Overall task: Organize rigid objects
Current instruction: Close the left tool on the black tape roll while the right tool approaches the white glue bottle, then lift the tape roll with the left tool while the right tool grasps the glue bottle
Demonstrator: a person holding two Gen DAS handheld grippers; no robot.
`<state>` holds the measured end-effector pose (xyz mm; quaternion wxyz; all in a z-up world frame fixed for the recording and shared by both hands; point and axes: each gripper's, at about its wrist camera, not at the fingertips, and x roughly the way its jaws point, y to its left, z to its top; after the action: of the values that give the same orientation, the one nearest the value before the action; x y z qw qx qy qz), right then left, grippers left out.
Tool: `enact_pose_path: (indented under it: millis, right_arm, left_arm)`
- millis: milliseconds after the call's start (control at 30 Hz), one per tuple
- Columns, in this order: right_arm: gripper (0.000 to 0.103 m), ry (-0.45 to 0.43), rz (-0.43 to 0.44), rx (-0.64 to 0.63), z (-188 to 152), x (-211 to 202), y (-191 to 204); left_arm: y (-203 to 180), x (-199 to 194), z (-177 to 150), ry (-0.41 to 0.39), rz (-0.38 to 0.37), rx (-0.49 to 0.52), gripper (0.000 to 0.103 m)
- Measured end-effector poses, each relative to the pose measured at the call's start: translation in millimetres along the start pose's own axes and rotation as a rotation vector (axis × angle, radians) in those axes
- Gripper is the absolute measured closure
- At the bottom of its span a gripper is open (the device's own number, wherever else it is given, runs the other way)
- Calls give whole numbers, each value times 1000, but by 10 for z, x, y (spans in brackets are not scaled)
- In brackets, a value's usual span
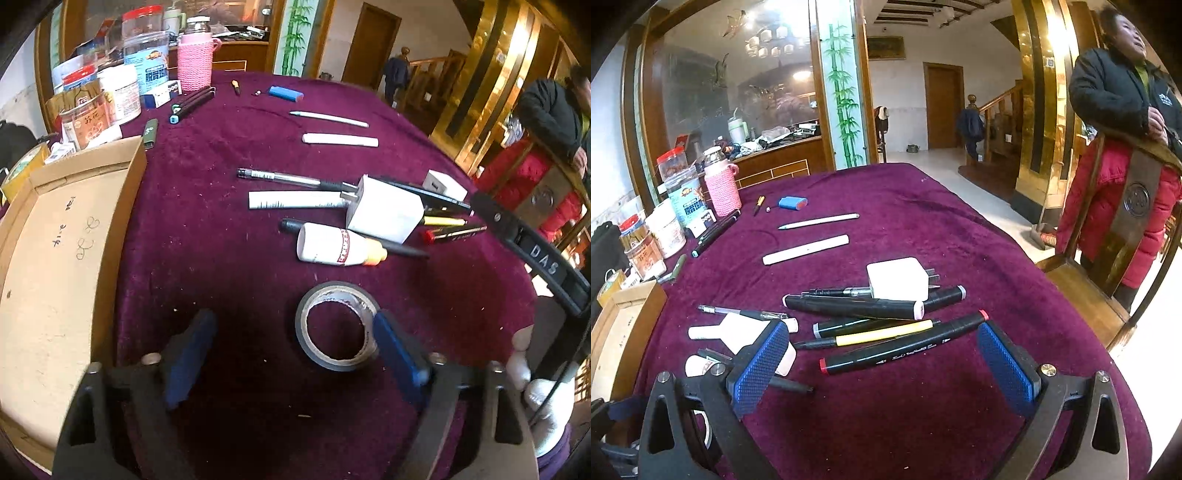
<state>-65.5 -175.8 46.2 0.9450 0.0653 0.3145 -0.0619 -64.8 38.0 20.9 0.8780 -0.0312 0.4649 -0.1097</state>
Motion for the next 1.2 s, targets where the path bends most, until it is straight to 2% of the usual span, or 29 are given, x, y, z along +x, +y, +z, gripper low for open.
enact_pose_path:
  millis: [33,100,167,300,433,633,733,900,1200]
  right_arm:
    - [1,2,0,3,2,1,5]
    - [1,12,5,11,7,15,2]
    - [1,26,6,14,5,43,-2]
    - [1,36,5,6,5,64,6]
    - [1,43,2,3,2,81,-1]
    - [1,55,4,0,0,101,-8]
    - [1,64,1,-4,1,122,-2]
    - [1,77,-3,-8,-6,147,7]
    - [1,95,-1,-9,-9,178,15]
  left_arm:
    - [-11,19,0,10,6,9,28]
    - [-2,47,-10,29,5,10,42]
    - [22,98,-1,55,-2,6,46]
    - [-18,126,23,47,32,20,50]
    - [-72,176,77,43,61,34,51]
    - [-330,209,25,0,184,163,50]
    - [-307,206,35,0,176,158,51]
    - [-333,193,25,-7,165,181,62]
    - [-305,205,28,-4,145,162,63]
